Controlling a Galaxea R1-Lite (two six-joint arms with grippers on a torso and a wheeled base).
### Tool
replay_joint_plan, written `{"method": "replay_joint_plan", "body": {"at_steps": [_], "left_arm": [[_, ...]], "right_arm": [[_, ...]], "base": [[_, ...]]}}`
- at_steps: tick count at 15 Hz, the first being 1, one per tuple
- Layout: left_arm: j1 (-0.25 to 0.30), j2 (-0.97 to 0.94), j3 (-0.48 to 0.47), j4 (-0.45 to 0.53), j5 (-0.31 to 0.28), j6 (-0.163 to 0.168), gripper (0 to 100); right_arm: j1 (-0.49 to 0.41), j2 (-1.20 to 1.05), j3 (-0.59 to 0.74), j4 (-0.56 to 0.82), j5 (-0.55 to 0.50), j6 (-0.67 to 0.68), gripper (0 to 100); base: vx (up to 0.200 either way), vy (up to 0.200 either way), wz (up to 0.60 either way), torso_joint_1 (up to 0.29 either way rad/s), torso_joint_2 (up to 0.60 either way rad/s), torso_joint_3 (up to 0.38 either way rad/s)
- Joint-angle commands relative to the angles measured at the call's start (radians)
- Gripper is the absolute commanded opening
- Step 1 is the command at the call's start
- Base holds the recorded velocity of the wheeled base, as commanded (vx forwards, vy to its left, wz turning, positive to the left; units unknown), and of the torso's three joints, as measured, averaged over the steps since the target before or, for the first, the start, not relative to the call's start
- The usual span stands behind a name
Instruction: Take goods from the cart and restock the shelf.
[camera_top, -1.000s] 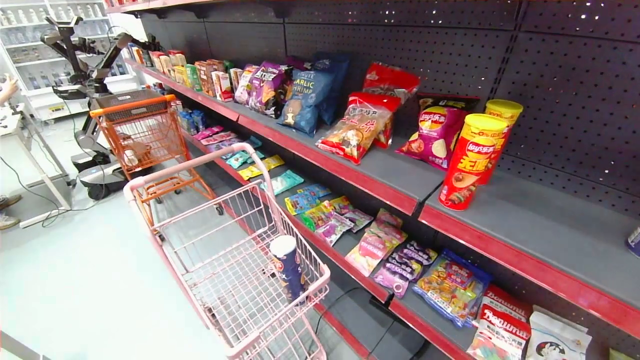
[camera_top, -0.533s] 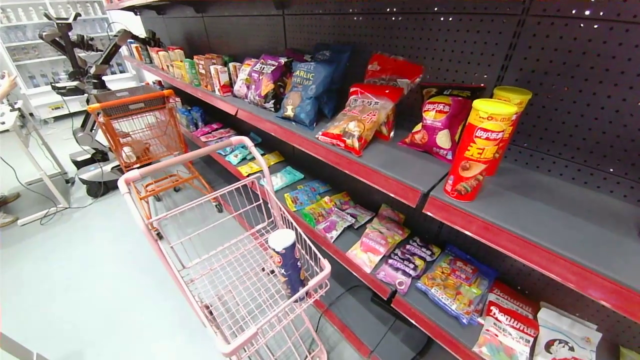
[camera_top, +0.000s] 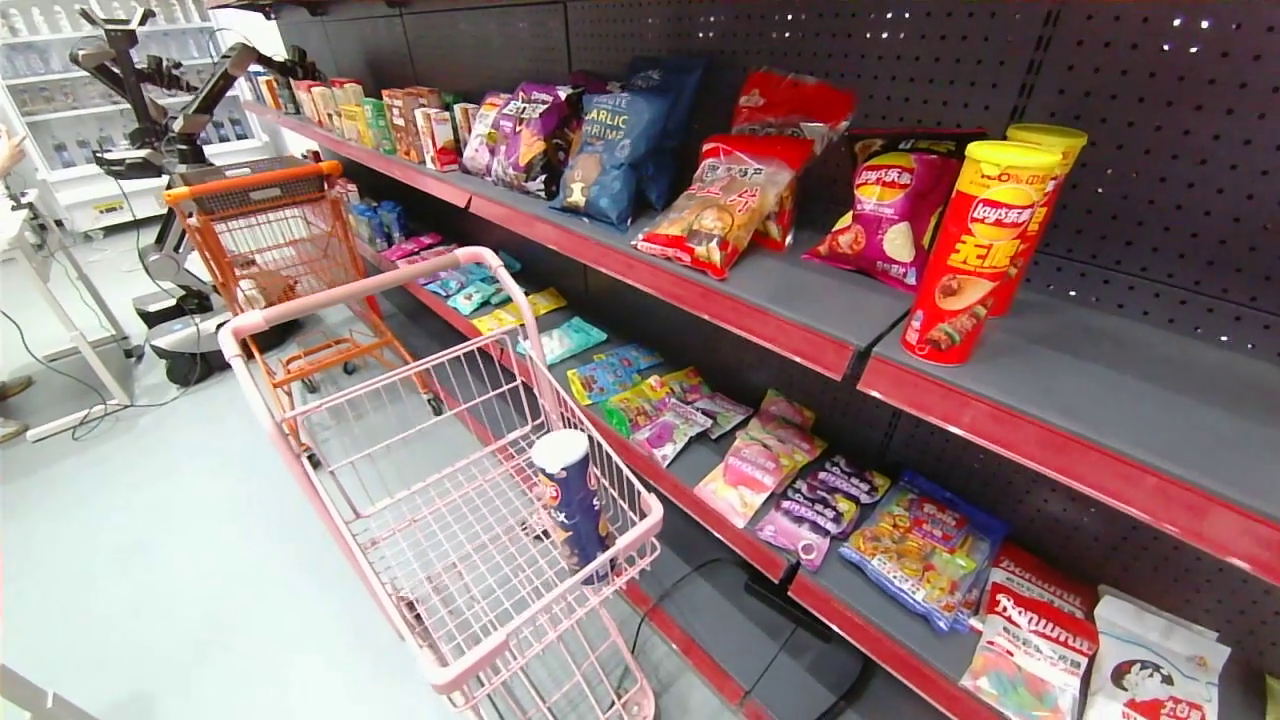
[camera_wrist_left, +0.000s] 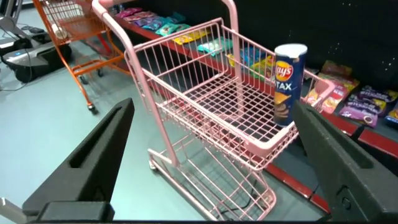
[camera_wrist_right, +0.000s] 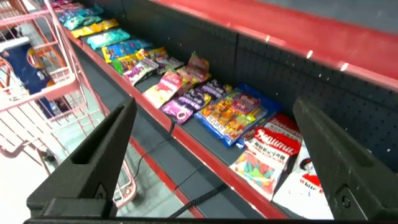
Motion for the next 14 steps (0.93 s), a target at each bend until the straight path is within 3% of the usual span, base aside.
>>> {"method": "replay_joint_plan", "body": {"at_steps": [1, 6, 7, 9, 10, 11, 12, 13, 14], "left_arm": [[0.0, -0.001, 0.0, 0.0, 0.0, 0.0, 100], [0.0, -0.001, -0.001, 0.0, 0.0, -0.007, 100], [0.0, -0.001, -0.001, 0.0, 0.0, 0.005, 100], [-0.007, 0.13, -0.202, -0.017, 0.006, 0.017, 100], [-0.007, 0.524, -0.618, -0.004, 0.03, -0.146, 100], [-0.007, 0.7, -0.801, -0.006, 0.026, -0.21, 100], [-0.006, 0.779, -0.831, -0.012, 0.024, -0.201, 100], [-0.004, 0.906, -0.813, -0.072, 0.017, -0.089, 100], [0.002, 1.026, -0.787, -0.158, -0.002, -0.046, 100]], "right_arm": [[0.001, 0.001, 0.0, 0.0, 0.0, 0.0, 100], [0.001, 0.001, 0.0, 0.0, 0.0, 0.0, 100], [0.001, 0.001, 0.0, 0.0, 0.0, 0.0, 100], [0.001, 0.001, 0.0, 0.0, 0.0, 0.0, 100], [0.001, 0.001, 0.0, 0.0, 0.001, -0.002, 100], [0.001, 0.001, 0.0, 0.0, 0.001, 0.0, 100], [0.001, 0.001, 0.0, 0.0, 0.001, -0.002, 100], [0.001, 0.001, 0.0, 0.0, 0.0, 0.0, 100], [0.001, 0.001, 0.0, 0.0, 0.001, -0.002, 100]], "base": [[0.0, 0.0, 0.0, -0.207, 0.52, 0.325], [0.0, 0.0, 0.0, -0.197, 0.55, 0.343], [0.0, 0.0, 0.0, -0.178, 0.53, 0.349], [0.0, 0.0, 0.0, -0.097, 0.33, 0.222], [0.0, 0.0, 0.0, -0.046, 0.14, 0.1], [0.0, 0.0, 0.0, -0.027, 0.09, 0.061], [0.0, 0.0, 0.0, -0.017, 0.05, 0.046], [0.0, 0.0, 0.0, 0.0, 0.0, 0.0], [0.0, 0.0, 0.0, 0.0, 0.0, 0.0]]}}
